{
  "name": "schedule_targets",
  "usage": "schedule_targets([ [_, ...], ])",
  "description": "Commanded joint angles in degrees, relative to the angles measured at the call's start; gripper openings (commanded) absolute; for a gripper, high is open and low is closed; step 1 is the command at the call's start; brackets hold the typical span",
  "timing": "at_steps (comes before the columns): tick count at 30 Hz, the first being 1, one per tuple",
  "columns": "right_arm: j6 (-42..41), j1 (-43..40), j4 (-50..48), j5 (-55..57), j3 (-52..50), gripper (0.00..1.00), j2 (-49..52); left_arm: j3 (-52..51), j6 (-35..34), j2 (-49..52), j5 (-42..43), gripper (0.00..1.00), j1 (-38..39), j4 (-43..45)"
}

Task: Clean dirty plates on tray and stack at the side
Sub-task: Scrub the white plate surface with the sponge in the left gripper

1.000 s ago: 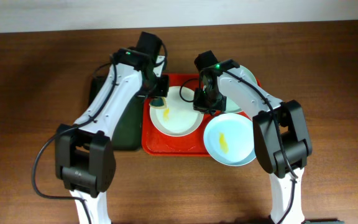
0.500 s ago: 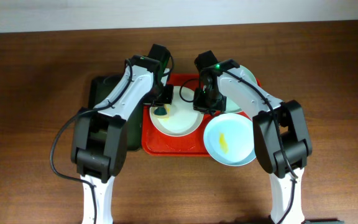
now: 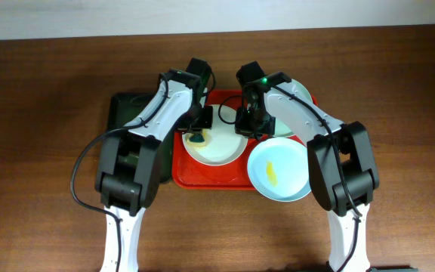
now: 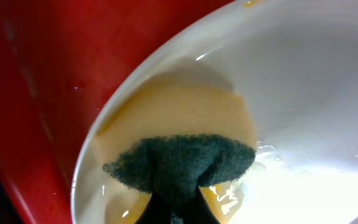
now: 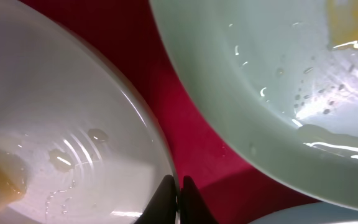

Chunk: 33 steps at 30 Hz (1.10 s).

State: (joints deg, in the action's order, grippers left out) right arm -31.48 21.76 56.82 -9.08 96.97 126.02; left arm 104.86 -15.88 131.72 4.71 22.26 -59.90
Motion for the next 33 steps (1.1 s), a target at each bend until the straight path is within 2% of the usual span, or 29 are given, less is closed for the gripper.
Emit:
schedule_targets([
  [1, -0.94, 0.00, -0.24, 0.09, 1.18, 0.04, -0.17, -0.70, 4.11, 4.46, 11.34, 0.00, 3.50, 0.87],
  [5, -0.94, 0.00, -0.24, 0.09, 1.18, 0.04, -0.17, 0.46, 4.22, 4.44, 14.69, 0.00, 2.93, 0.63],
  [12, -0.94, -0.02, -0.24, 0.09, 1.18, 0.04, -0.17, 6.45, 4.20, 0.15, 14.34, 0.00, -1.22, -3.04],
  [15, -0.94, -0.02, -0.24, 0.09, 1.18, 0.04, -0.17, 6.73, 4.15, -3.54, 10.51, 0.00, -2.78, -5.05],
  [20, -0.94, 0.00, -0.15, 0.07, 1.07, 0.04, -0.17, 6.12, 4.11, -4.17, 4.98, 0.00, -2.78, -8.41],
  [33, -0.96, 0.04, 0.42, 0.07, 0.81, 0.04, -0.17, -2.73, 1.33, -4.13, 4.04, 0.00, -1.92, -1.36],
])
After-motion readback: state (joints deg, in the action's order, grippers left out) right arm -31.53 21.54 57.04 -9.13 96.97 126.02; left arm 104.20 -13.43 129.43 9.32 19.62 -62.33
